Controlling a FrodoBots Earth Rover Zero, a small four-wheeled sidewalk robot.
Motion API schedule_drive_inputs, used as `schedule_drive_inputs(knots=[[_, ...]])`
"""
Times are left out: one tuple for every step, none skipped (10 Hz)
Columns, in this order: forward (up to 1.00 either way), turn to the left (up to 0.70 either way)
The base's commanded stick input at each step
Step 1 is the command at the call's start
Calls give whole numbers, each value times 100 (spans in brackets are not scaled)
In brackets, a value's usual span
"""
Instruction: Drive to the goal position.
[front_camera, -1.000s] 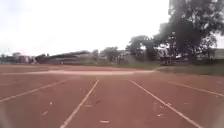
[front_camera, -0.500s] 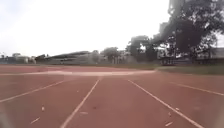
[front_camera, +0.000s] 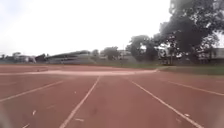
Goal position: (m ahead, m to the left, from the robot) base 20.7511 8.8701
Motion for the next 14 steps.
schedule_drive_inputs(knots=[[45,0],[45,0],[45,0],[45,0],[45,0],[45,0],[45,0],[45,0],[45,0],[45,0],[45,0],[45,0],[45,0],[45,0]])
